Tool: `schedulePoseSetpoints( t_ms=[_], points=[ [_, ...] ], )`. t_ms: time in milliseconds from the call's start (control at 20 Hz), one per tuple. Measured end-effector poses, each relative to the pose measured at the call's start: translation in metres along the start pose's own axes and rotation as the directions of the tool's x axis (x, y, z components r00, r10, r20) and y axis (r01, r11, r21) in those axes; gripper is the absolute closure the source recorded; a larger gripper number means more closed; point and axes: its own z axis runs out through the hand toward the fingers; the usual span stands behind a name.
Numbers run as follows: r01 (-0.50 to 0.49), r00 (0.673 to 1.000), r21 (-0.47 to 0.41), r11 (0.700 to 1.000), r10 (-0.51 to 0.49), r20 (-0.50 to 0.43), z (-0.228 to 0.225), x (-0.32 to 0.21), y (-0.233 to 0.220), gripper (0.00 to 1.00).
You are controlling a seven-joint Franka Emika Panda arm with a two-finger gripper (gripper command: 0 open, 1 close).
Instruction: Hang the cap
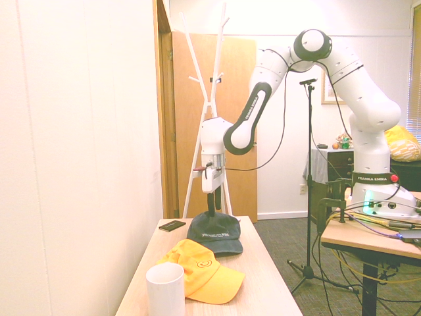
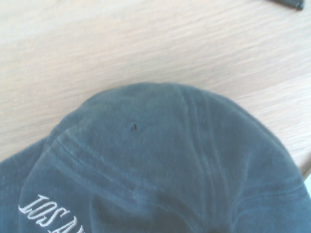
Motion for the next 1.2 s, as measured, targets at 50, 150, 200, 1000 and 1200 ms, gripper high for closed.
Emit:
schedulePoseSetpoints(
  t_ms=[50, 150, 200, 1000, 1200],
  points=[
    [0.001, 1.000, 0.001, 1.000, -0.001, 0.000, 0.0000, 0.0008, -0.0004, 1.00],
    [0.005, 1.000, 0.000, 1.000, -0.005, 0.001, 0.0010, 0.0011, 0.0000, 1.00],
    [0.007, 1.000, -0.001, 1.000, -0.007, 0.001, 0.0016, 0.0015, 0.0004, 1.00],
    [0.025, 1.000, 0.011, 1.000, -0.025, -0.004, -0.0049, 0.0073, -0.0069, 1.00],
    [0.024, 1.000, 0.011, 1.000, -0.024, -0.003, -0.0049, 0.0077, -0.0068, 1.00]
  ],
)
